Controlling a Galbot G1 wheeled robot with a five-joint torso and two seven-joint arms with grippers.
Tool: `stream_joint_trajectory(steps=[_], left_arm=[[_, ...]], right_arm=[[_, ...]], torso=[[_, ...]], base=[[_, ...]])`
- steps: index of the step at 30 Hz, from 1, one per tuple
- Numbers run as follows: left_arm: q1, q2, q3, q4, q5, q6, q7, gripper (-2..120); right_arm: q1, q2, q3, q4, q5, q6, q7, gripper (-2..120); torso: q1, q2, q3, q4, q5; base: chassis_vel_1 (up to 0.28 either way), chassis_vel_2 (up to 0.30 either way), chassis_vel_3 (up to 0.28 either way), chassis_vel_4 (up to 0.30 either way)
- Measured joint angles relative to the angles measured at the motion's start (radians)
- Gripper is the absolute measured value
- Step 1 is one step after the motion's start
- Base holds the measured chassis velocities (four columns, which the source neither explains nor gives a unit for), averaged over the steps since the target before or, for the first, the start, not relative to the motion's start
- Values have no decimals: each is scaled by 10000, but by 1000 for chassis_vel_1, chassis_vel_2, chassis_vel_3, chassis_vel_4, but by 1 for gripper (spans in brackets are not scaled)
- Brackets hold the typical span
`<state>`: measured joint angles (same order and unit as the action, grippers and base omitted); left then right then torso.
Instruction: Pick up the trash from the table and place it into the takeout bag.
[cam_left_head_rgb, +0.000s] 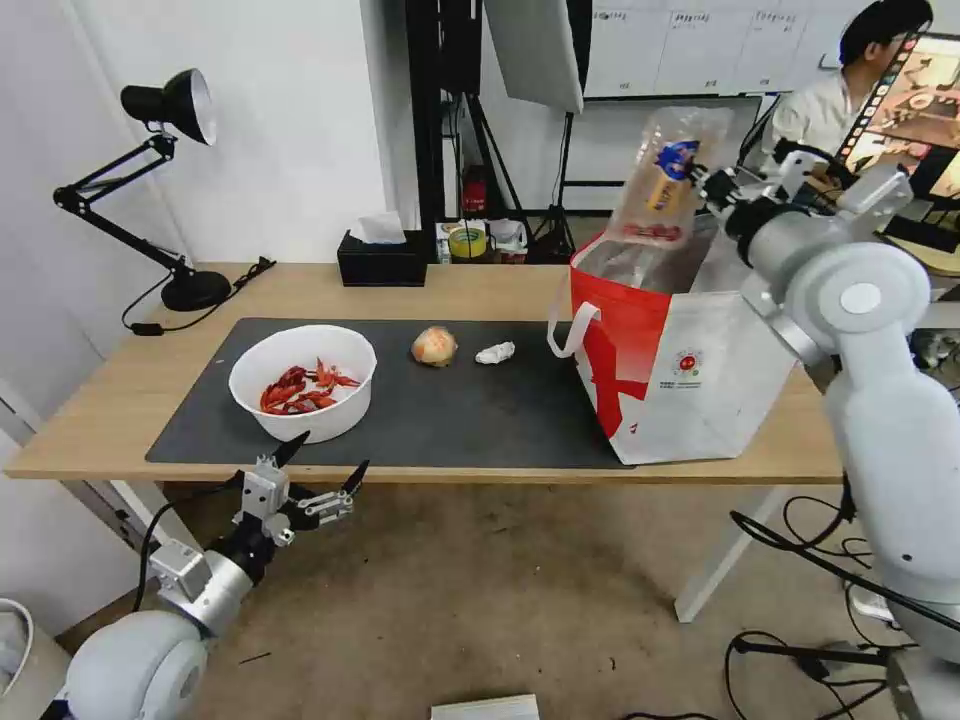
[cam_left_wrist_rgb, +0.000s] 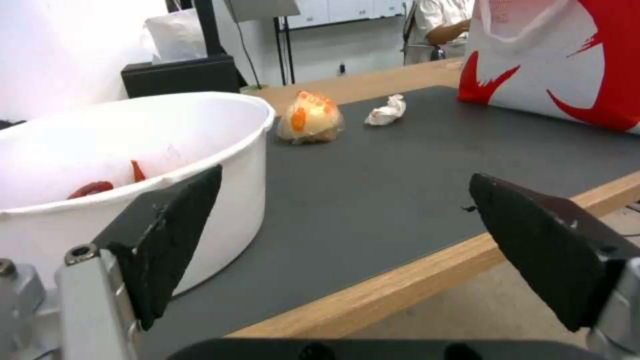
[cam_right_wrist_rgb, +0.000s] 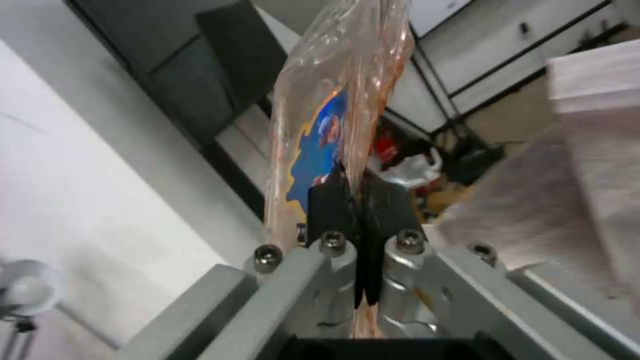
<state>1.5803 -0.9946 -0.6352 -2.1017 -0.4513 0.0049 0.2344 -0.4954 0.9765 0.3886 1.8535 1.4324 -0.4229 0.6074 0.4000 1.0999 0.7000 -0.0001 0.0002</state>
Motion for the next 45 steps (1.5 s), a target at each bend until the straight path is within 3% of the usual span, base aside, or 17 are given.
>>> stream_joint_trajectory(steps=[8, 36, 40, 45], left_arm=[[39, -111, 24, -57, 41, -1, 6, 100], [108, -54, 65, -190, 171, 191, 0, 100], [101, -43, 67, -174, 168, 189, 0, 100], [47, -8, 146, -128, 201, 186, 8, 100]], right_arm=[[-654, -349, 166, 267, -374, -48, -282, 0], [-1718, -156, 627, 1023, 268, -319, -60, 0], [-1681, -156, 626, 1023, 348, -336, -24, 10], [-1655, -208, 630, 1027, 469, -469, 8, 32]], torso=[[0, 0, 0, 1, -1], [0, 1, -1, 1, -2], [0, 1, -1, 2, -2], [0, 1, -1, 1, -2]], base=[[0, 0, 0, 0], [0, 0, 0, 0], [0, 0, 0, 0], [0, 0, 0, 0]])
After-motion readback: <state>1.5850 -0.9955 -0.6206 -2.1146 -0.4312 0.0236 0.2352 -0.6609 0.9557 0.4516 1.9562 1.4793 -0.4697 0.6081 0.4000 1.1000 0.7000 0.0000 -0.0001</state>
